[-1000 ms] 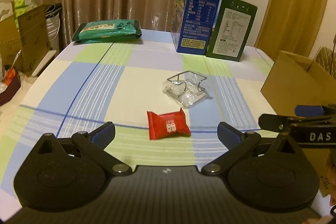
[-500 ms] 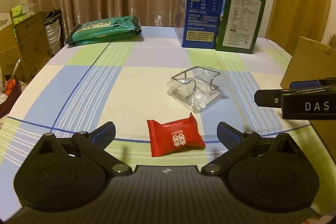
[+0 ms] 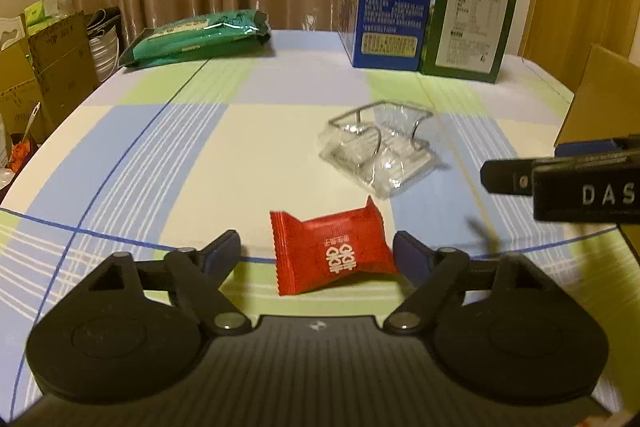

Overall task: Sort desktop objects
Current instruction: 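Grasp the red candy packet with the left tool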

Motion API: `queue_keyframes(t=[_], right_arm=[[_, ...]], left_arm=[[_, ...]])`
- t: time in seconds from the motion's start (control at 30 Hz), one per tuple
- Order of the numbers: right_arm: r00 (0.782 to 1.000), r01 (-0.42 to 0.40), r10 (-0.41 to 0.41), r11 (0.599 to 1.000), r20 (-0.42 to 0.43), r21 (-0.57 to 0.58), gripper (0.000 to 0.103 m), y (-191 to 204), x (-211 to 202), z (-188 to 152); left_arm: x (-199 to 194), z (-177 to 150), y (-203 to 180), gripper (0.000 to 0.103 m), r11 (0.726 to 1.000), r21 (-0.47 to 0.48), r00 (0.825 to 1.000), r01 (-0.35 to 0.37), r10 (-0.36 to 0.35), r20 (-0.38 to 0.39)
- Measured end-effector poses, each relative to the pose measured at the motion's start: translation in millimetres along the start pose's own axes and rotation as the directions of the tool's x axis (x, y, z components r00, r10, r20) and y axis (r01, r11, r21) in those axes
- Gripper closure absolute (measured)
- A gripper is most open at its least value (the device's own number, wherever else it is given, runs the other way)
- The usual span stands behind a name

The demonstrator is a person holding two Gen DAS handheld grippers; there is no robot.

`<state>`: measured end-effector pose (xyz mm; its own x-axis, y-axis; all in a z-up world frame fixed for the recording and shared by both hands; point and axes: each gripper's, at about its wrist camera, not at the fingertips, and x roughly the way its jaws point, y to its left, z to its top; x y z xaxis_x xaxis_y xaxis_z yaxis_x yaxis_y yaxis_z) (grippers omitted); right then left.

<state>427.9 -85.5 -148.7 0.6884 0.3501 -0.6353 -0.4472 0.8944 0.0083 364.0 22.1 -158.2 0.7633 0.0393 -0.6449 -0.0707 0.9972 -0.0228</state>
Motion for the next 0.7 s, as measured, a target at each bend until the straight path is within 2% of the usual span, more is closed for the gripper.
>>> queue_keyframes(t=[0.5,0.57,0.7], right_arm=[[1.000,-0.007,0.007,1.000,-0.004,-0.008,0.023,2.6,2.0,-2.7],[1.000,-0.008,0.008,1.000,-0.005,-0.009,0.023,2.9,2.4,-2.6],[1.000,-0.011,0.011,1.000,-0.006,-0.012,0.023,3.2,1.9,-3.6]], left_arm=[[1.9,-4.0,-9.2,0.037,0.997,0.071,1.000,-0.031,0.030,0.009],[1.0,-3.7,-8.4,0.040,0.997,0.068,0.999,-0.034,0.033,0.004],[-0.9,-3.0,-9.3,0.052,0.997,0.070,0.999,-0.034,0.035,-0.007]])
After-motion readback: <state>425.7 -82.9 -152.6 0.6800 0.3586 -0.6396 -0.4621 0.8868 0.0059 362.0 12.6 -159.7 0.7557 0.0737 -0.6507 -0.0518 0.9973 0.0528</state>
